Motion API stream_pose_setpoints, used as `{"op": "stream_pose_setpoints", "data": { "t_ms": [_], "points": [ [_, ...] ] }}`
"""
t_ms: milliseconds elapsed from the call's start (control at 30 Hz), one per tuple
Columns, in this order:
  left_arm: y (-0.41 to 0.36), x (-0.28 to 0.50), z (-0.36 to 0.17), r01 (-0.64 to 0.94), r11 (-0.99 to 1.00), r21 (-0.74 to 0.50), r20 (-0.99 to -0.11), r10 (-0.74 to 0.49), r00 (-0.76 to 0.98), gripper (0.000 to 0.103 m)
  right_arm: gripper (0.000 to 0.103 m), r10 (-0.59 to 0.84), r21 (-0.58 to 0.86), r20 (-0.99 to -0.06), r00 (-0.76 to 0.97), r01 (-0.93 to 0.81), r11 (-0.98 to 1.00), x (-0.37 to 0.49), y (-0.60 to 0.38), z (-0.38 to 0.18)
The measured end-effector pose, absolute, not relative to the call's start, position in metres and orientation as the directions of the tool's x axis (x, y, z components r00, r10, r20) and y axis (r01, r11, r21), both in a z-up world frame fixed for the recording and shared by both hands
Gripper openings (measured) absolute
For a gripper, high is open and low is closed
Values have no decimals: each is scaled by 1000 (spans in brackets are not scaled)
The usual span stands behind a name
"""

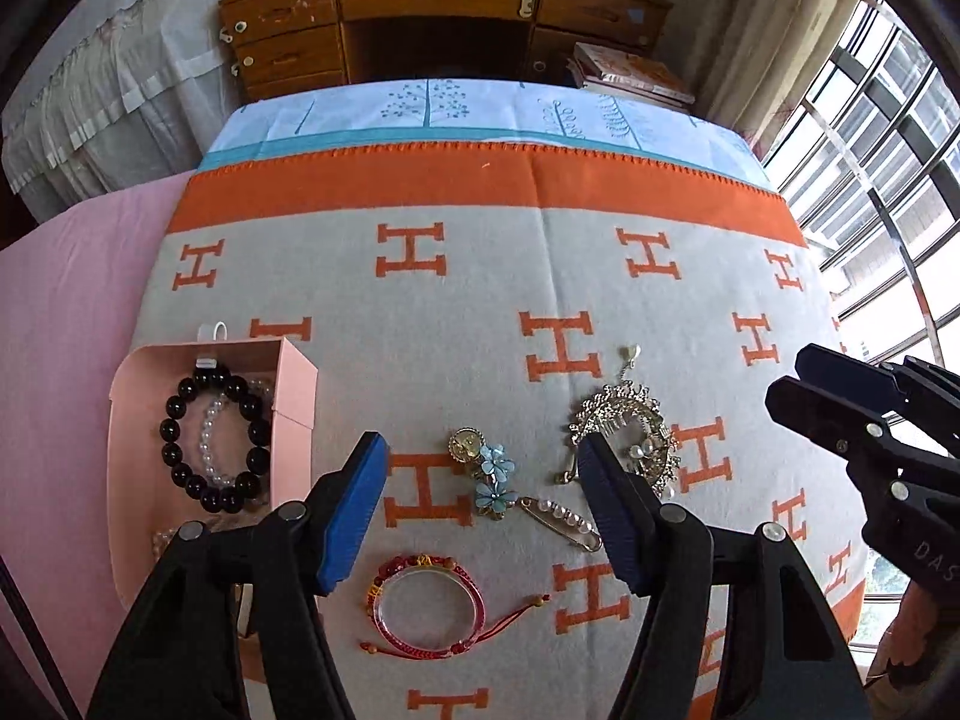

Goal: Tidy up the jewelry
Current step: 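Grasp the gold rhinestone comb clip with the right tool while the left tool approaches the safety pin, then grasp the pearl safety-pin brooch with the left tool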

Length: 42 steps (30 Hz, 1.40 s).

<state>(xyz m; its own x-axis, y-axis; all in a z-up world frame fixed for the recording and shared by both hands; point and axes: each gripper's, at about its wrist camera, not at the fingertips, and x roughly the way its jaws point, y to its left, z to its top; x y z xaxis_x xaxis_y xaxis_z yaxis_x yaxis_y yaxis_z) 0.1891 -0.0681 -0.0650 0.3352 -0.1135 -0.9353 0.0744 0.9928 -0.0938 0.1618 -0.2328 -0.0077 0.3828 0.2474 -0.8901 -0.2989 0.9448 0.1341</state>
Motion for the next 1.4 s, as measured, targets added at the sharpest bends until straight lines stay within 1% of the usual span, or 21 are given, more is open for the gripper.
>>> {"op": "stream_pose_setpoints", "data": {
  "t_ms": [133,233,300,467,733,867,933,1000,1067,1200,1333,1400],
  "points": [
    [-67,196,-81,48,994,-101,-946,-111,305,60,33,258,153,-915,309,-325,933,171,-221,-41],
    [-65,199,-87,40,995,-96,-949,-104,298,60,25,255,156,-930,264,-346,925,175,-214,-61],
    [-65,202,-90,33,995,-94,-951,-100,294,60,22,251,156,-938,238,-355,922,178,-211,-71],
    [-63,208,-95,24,995,-94,-955,-97,279,60,11,228,139,-952,204,-376,916,181,-205,-90],
    [-73,206,-98,41,993,-108,-959,-115,259,60,10,182,66,-952,248,-413,909,172,-202,-96],
    [-84,194,-92,69,987,-146,-958,-158,238,60,9,173,53,-947,270,-400,915,167,-210,-95],
    [-91,190,-90,72,986,-151,-960,-164,227,54,9,174,62,-945,276,-371,927,166,-220,-94],
    [-96,188,-93,57,985,-164,-965,-172,197,38,9,183,83,-943,277,-337,938,165,-234,-94],
    [-100,189,-100,33,984,-178,-972,-181,151,32,9,194,104,-941,278,-308,946,163,-246,-94],
    [-104,191,-118,-15,984,-176,-981,-174,90,27,9,212,135,-935,284,-269,954,154,-265,-94],
    [-108,194,-131,-53,983,-174,-984,-171,55,27,10,240,166,-926,293,-254,953,146,-277,-94],
    [-111,194,-133,-58,987,-151,-988,-148,54,27,10,254,182,-921,296,-250,951,144,-281,-95]
  ]
}}
